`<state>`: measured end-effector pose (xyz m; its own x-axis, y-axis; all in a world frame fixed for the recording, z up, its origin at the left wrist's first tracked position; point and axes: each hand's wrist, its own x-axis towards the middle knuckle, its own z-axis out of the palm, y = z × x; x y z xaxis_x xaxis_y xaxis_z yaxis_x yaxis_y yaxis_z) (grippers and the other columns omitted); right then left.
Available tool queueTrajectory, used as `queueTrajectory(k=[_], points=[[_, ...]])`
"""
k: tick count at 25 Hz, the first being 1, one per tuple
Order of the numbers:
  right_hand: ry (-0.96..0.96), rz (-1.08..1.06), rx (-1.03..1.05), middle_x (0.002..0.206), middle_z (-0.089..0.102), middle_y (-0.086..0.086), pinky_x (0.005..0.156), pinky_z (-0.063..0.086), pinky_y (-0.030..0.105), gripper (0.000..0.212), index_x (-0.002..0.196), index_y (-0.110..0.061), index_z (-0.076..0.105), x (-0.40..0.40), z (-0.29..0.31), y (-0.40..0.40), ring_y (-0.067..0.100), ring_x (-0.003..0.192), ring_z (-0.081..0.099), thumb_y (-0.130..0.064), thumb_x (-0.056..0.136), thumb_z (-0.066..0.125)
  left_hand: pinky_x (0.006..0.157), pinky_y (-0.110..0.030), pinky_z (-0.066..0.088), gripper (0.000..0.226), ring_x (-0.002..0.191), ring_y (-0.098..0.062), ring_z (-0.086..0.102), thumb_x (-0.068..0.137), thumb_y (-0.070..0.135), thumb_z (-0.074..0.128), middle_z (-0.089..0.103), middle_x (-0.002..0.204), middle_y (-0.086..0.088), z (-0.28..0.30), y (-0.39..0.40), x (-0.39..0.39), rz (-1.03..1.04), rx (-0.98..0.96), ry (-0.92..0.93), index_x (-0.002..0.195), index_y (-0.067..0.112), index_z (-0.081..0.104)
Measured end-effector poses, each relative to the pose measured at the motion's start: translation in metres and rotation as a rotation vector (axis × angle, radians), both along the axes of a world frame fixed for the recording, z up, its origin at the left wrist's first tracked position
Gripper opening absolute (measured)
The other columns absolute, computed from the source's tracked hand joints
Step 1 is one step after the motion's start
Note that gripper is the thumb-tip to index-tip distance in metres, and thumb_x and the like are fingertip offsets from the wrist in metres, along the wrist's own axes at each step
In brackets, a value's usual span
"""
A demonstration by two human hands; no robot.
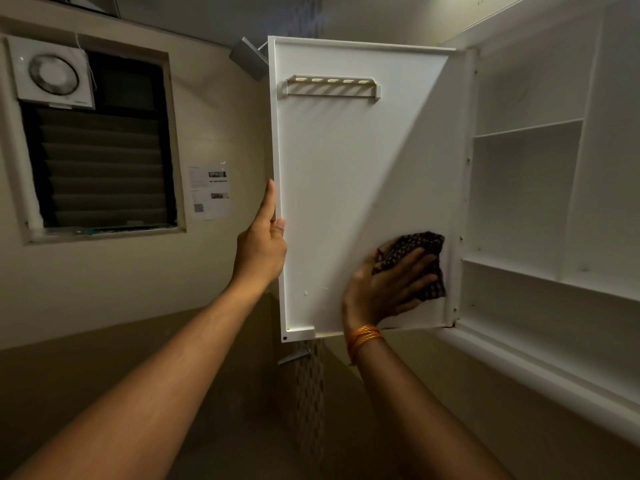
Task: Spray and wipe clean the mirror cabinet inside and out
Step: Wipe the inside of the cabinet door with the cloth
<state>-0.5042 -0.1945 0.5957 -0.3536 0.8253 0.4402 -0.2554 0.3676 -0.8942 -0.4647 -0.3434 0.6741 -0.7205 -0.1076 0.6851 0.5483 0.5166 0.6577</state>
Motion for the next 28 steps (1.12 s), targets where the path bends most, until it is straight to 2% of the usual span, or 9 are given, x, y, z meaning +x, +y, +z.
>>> queueTrajectory(k=[3, 5, 8, 11, 15, 19, 22, 25, 28], points=[[-0.015, 0.057, 0.055, 0.171, -0.001, -0.001, 0.122, 0.006, 0.063, 0.079, 0.163, -0.025, 0.007, 0.007, 0.007, -0.038, 0.029, 0.158, -0.006, -0.053, 0.096, 0.039, 0.085, -0.04, 0.058, 0.06, 0.091, -0.022, 0.067, 0.106, 0.027, 0.04, 0.067, 0.119, 0.0, -0.002, -0.003, 0.002, -0.034, 0.03, -0.024, 0.148, 0.058, 0.011], [-0.01, 0.121, 0.183, 0.171, -0.007, -0.001, 0.123, 0.0, 0.06, 0.079, 0.163, -0.026, 0.004, 0.014, 0.004, -0.062, 0.028, 0.157, -0.012, -0.057, 0.096, 0.034, 0.089, -0.039, 0.057, 0.055, 0.097, -0.017, 0.066, 0.106, 0.032, 0.039, 0.065, 0.128, 0.001, -0.003, -0.006, -0.001, -0.101, 0.071, -0.042, 0.147, 0.059, 0.016], [0.001, 0.153, 0.492, 0.171, -0.01, 0.001, 0.123, -0.009, 0.055, 0.079, 0.163, -0.024, 0.003, 0.019, -0.012, -0.078, 0.028, 0.156, -0.017, -0.056, 0.097, 0.033, 0.11, -0.044, 0.042, 0.047, 0.133, -0.013, 0.048, 0.1, 0.057, 0.035, 0.043, 0.153, 0.012, -0.005, -0.009, -0.003, -0.226, 0.16, -0.076, 0.146, 0.058, 0.023], [0.003, 0.151, 0.858, 0.172, -0.002, 0.002, 0.123, -0.008, 0.055, 0.076, 0.163, -0.027, 0.007, 0.019, -0.035, -0.066, 0.029, 0.157, -0.011, -0.052, 0.097, 0.035, 0.114, -0.049, 0.035, 0.058, 0.142, -0.013, 0.036, 0.082, 0.086, 0.023, 0.032, 0.157, 0.02, -0.004, -0.01, 0.002, -0.275, 0.202, -0.098, 0.137, 0.068, 0.026], [0.079, 0.17, 1.331, 0.17, 0.016, -0.001, 0.121, 0.014, 0.064, 0.065, 0.16, -0.028, 0.027, 0.018, -0.054, -0.018, 0.029, 0.158, 0.004, -0.043, 0.099, 0.042, 0.107, -0.023, 0.03, 0.061, 0.139, -0.01, 0.04, 0.091, 0.075, 0.021, 0.037, 0.154, 0.018, -0.009, -0.005, 0.002, -0.21, 0.23, -0.021, 0.147, 0.052, 0.033], [0.211, 0.179, 1.764, 0.164, 0.033, 0.0, 0.123, 0.017, 0.057, 0.054, 0.153, -0.026, 0.043, 0.013, -0.045, 0.055, 0.029, 0.156, 0.02, -0.028, 0.099, 0.048, 0.099, -0.019, 0.033, 0.05, 0.134, -0.014, 0.047, 0.102, 0.058, 0.03, 0.042, 0.153, 0.012, -0.015, 0.001, 0.003, -0.073, 0.15, -0.001, 0.15, 0.047, 0.029], [0.215, 0.155, 1.805, 0.163, 0.036, 0.0, 0.123, 0.019, 0.056, 0.059, 0.152, -0.025, 0.046, 0.012, -0.036, 0.09, 0.03, 0.155, 0.024, -0.019, 0.094, 0.054, 0.097, -0.023, 0.042, 0.051, 0.117, -0.018, 0.06, 0.105, 0.045, 0.038, 0.053, 0.145, 0.005, -0.022, 0.003, -0.001, -0.019, 0.105, 0.009, 0.153, 0.044, 0.023], [0.162, 0.083, 1.686, 0.164, 0.033, 0.001, 0.122, 0.021, 0.059, 0.067, 0.154, -0.027, 0.042, 0.012, -0.036, 0.112, 0.032, 0.155, 0.022, -0.017, 0.09, 0.057, 0.076, -0.03, 0.055, 0.057, 0.079, -0.015, 0.063, 0.105, 0.031, 0.044, 0.069, 0.109, -0.003, -0.031, 0.002, -0.006, 0.026, 0.06, -0.016, 0.154, 0.044, 0.018], [0.113, 0.032, 1.471, 0.165, 0.029, 0.004, 0.123, 0.017, 0.06, 0.078, 0.157, -0.025, 0.032, 0.01, -0.044, 0.132, 0.033, 0.156, 0.017, -0.015, 0.083, 0.056, 0.059, -0.023, 0.049, 0.059, 0.067, -0.012, 0.059, 0.105, 0.029, 0.044, 0.067, 0.099, -0.003, -0.036, 0.001, -0.008, 0.041, 0.031, 0.002, 0.155, 0.042, 0.016]])
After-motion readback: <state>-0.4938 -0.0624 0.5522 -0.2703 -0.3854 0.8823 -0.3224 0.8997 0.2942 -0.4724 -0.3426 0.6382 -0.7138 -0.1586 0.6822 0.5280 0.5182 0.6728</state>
